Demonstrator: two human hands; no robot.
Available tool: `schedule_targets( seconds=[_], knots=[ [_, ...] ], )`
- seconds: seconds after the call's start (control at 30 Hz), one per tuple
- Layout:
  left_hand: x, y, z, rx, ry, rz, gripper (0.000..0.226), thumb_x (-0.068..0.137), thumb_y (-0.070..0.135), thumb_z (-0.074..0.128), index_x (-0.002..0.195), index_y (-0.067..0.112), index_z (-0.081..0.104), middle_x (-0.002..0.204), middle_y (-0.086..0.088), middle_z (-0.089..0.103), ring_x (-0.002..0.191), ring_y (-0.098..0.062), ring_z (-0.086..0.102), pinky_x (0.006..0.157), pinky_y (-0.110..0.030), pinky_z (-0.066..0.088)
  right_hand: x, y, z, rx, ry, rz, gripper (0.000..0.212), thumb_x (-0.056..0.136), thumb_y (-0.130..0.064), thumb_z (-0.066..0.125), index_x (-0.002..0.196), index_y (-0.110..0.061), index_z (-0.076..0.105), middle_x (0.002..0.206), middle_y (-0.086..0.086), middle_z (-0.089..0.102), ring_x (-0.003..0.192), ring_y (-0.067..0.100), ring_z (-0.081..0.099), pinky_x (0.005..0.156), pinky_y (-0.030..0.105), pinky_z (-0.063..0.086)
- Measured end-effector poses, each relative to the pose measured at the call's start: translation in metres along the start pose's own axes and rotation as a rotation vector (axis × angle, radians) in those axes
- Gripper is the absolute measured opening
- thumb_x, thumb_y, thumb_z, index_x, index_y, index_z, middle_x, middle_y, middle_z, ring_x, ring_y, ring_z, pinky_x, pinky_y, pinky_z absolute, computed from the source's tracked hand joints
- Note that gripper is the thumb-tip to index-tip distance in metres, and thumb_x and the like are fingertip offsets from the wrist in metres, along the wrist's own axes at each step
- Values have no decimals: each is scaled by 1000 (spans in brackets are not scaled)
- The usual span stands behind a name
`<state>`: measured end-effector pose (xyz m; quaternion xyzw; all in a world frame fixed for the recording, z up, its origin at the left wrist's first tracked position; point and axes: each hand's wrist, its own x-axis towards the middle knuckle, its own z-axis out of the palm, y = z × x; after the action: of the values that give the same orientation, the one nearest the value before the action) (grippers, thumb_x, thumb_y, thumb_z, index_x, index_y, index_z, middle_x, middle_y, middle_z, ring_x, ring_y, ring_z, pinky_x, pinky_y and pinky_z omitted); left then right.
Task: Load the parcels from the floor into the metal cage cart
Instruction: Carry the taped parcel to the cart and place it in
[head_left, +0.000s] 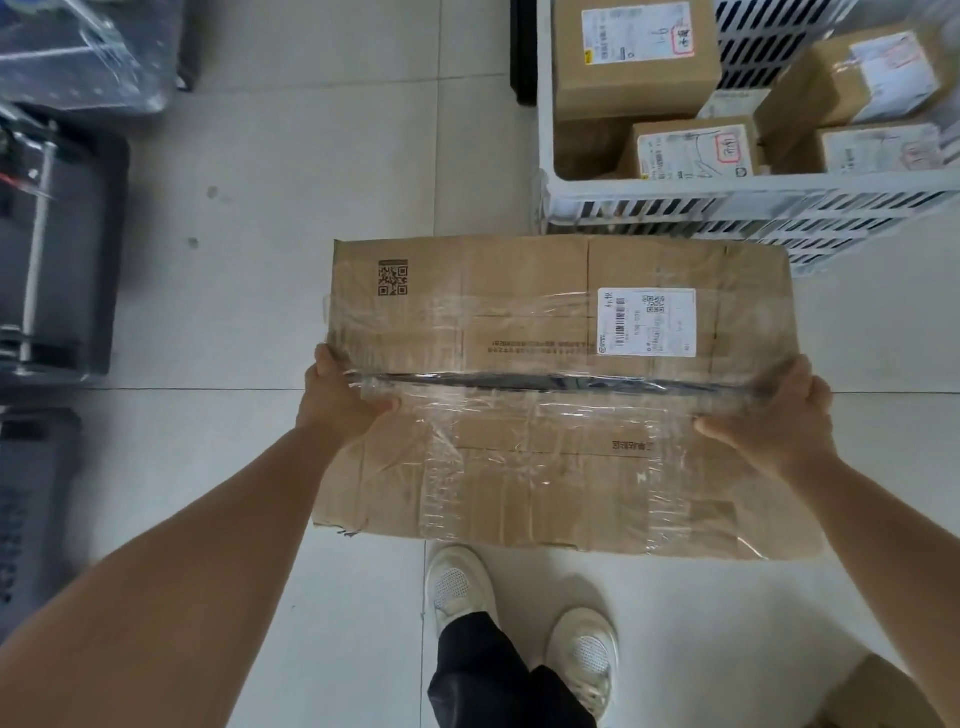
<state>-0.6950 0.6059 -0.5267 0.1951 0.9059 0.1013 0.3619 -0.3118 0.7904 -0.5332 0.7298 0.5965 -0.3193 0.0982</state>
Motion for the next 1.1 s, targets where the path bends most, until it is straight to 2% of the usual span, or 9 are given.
schedule_targets(
  seconds=[0.1, 0.23, 0.4, 0.67, 0.8, 0.93, 1.1],
  knots=[
    [6, -8, 3, -94, 10, 0, 88, 61, 30, 88, 131, 15, 35, 125, -3, 52, 107, -23, 55, 84, -36, 48, 6, 7, 2, 90, -25, 39, 124, 61, -35, 91, 150, -25, 6, 148, 20, 25, 134, 44, 35, 110, 51, 35],
    [3, -9, 3, -146, 18, 33, 84, 67, 25, 86, 134, 17, 38, 126, 1, 56, 100, -16, 53, 85, -32, 46, 5, 6, 2, 136, -25, 45, 118, 56, -35, 93, 145, -21, 17, 142, 17, 32, 129, 41, 40, 109, 50, 37],
    [-19, 2, -20, -202, 47, 69, 82, 68, 22, 85, 136, 20, 38, 120, 7, 56, 96, -15, 55, 82, -30, 43, -13, -1, -21, 157, -17, 15, 114, 57, -33, 92, 145, -20, 20, 141, 15, 35, 128, 38, 43, 108, 50, 39],
    [-92, 25, -107, -251, 116, 45, 79, 68, 26, 83, 134, 26, 38, 117, 8, 59, 98, -18, 58, 82, -31, 46, -70, -42, -107, 166, -5, -76, 112, 59, -34, 91, 145, -24, 20, 141, 12, 35, 127, 37, 45, 103, 48, 43],
    [-144, 35, -155, -309, 155, 36, 73, 72, 22, 81, 133, 26, 40, 112, 9, 59, 98, -19, 58, 81, -29, 44, -105, -63, -151, 169, -29, -114, 109, 59, -35, 92, 142, -24, 23, 136, 14, 37, 127, 40, 44, 106, 52, 41],
    [-200, 34, -203, -352, 231, 4, 67, 71, 20, 82, 126, 27, 44, 107, 7, 62, 99, -21, 61, 86, -36, 49, -145, -87, -194, 164, -41, -189, 119, 57, -39, 92, 148, -23, 17, 143, 15, 33, 133, 39, 38, 109, 53, 37],
    [-264, 31, -256, -402, 322, 2, 65, 72, 20, 81, 126, 27, 46, 106, 8, 62, 97, -20, 59, 82, -30, 42, -190, -122, -243, 149, -29, -290, 124, 57, -40, 92, 151, -23, 14, 149, 16, 28, 136, 41, 36, 111, 55, 35]
  ],
)
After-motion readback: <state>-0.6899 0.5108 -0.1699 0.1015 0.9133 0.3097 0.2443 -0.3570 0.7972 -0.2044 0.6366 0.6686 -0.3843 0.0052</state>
